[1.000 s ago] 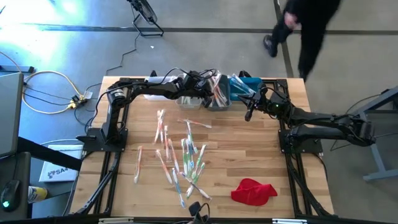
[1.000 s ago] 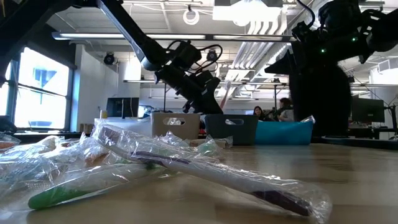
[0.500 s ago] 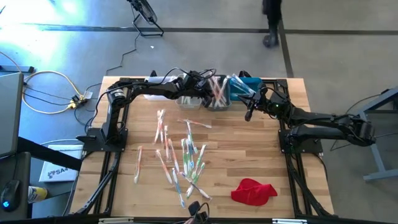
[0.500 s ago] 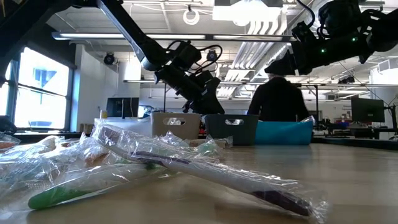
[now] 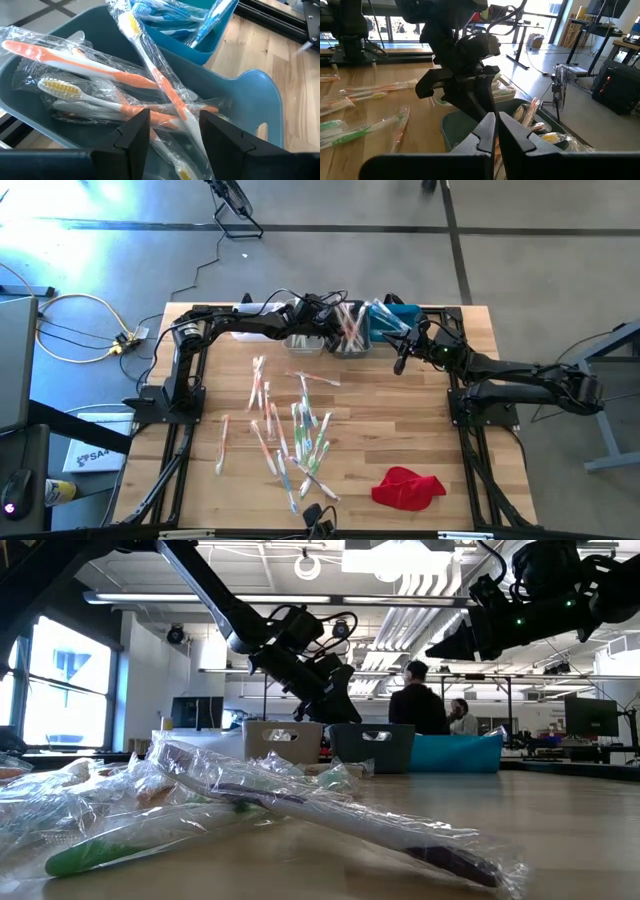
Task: Pick & Place Toothbrushes
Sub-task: Put the orange toothbrush into the dark green bin
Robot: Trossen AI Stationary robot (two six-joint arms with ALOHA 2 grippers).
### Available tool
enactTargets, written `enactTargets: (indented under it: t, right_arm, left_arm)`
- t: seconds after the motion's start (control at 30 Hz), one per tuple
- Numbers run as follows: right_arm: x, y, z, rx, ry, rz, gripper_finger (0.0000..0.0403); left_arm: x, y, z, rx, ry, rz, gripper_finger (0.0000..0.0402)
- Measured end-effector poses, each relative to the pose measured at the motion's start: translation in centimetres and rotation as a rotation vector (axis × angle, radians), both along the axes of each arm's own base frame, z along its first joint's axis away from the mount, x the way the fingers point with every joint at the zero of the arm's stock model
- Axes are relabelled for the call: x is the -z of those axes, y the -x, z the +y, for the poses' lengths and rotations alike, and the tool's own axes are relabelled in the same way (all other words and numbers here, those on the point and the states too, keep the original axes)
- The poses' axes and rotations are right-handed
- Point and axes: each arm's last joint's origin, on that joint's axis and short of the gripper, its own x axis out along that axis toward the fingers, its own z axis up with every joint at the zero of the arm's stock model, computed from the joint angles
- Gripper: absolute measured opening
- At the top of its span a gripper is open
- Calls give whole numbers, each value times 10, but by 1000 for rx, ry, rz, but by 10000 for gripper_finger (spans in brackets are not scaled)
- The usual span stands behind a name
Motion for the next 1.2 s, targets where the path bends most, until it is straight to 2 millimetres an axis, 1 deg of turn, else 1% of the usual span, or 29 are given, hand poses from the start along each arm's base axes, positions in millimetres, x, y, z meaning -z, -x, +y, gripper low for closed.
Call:
enactTargets:
  t: [0.47,0.57,0.63,0.7,0.8,1.0,1.1,1.2]
  right_arm:
    - [0,0,0,1,0,0,12]
    - [0,0,0,0,0,0,12]
    - [0,0,0,0,0,0,12]
    - [0,0,0,0,0,-1,12]
    - [0,0,0,0,0,-1,12]
    - [0,0,0,0,0,-1,12]
    - [0,0,0,0,0,0,12]
    - [0,0,0,0,0,0,12]
  left_arm:
    - [0,0,0,1,-2,0,168]
    - [0,0,-1,41,-40,14,168]
    - [-4,1,-2,84,-43,14,168]
    - [-12,2,-4,116,-45,-11,168]
    - [-21,7,-8,167,-58,8,168]
    - [-38,15,-25,229,-61,73,168]
    - [-41,14,-38,265,-57,95,168]
    - [-40,16,-54,306,-75,85,168]
